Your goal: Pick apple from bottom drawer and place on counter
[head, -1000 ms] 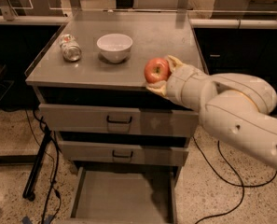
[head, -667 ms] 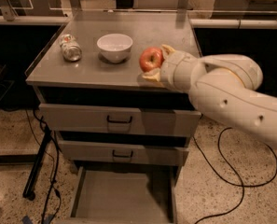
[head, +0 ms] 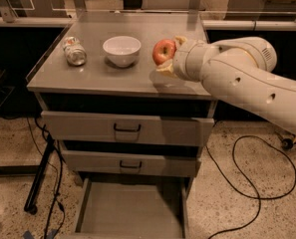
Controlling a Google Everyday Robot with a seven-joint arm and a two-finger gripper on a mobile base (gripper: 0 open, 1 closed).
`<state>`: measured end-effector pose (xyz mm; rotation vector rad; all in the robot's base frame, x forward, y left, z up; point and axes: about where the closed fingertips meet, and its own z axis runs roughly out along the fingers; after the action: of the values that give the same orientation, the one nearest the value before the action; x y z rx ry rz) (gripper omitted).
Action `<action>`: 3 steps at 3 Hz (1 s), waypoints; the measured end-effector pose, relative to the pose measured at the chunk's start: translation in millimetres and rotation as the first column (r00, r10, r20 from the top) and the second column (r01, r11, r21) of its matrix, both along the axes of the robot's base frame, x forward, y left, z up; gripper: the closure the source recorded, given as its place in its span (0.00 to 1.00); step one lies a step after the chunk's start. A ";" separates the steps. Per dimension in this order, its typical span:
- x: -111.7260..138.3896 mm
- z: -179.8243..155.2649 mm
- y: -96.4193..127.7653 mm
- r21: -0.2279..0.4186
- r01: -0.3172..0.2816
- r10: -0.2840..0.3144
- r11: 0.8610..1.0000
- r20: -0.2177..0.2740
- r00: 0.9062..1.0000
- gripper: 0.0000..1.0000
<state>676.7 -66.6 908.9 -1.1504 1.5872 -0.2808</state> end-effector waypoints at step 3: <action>38.7 -17.6 -59.0 -0.001 0.055 -0.054 0.998 -0.223 0.973 1.00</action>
Offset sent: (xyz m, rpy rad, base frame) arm 0.0501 -0.0794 -0.0079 0.0314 0.2368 -0.0753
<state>715.4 -125.7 891.3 -1.1676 1.8175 -0.1878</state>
